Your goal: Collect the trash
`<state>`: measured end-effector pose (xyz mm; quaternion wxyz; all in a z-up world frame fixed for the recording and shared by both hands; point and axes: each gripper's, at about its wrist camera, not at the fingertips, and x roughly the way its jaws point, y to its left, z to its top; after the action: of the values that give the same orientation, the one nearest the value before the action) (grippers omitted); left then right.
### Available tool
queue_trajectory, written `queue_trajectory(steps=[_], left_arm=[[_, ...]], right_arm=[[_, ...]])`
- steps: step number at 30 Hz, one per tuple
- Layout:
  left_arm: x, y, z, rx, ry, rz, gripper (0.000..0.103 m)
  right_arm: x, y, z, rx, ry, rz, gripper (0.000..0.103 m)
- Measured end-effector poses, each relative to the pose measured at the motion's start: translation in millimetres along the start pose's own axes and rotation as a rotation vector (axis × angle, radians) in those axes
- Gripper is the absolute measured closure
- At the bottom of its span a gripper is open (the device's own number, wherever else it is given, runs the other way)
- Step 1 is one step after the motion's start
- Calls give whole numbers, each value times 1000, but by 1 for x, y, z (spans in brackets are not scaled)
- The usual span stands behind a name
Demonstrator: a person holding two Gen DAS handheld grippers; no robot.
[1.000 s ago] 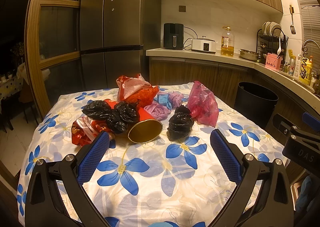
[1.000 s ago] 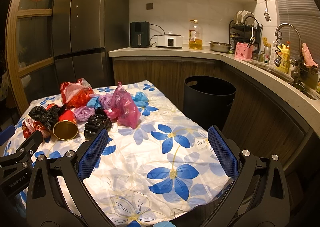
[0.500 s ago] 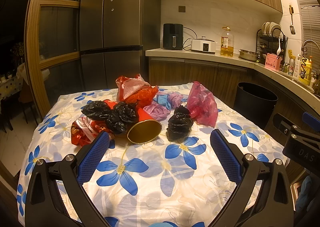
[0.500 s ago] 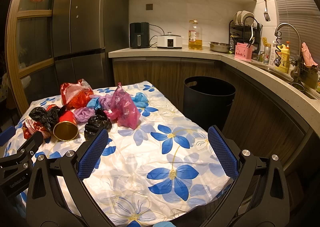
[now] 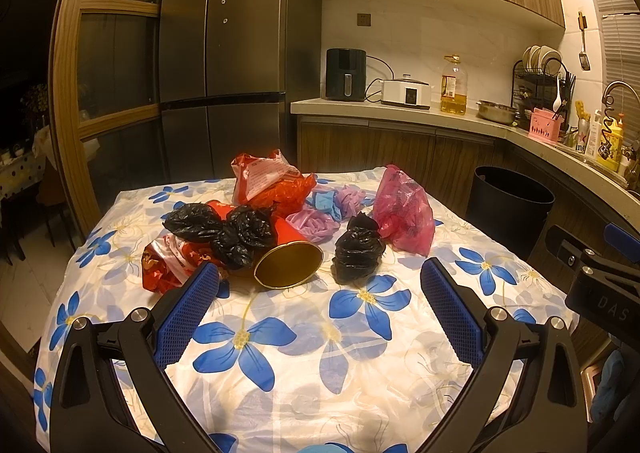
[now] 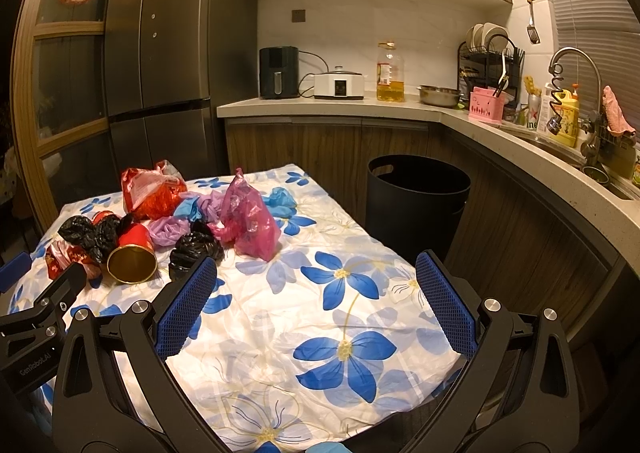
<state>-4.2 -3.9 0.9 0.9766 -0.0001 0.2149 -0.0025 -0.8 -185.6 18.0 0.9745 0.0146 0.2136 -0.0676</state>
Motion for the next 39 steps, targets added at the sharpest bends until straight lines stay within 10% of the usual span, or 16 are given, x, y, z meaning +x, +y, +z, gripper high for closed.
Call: queue_trajectory(steps=[39], left_arm=[[-1, -7, 11, -27, -2, 9, 6]], right_arm=[[11, 4, -6, -3, 0, 30, 5]])
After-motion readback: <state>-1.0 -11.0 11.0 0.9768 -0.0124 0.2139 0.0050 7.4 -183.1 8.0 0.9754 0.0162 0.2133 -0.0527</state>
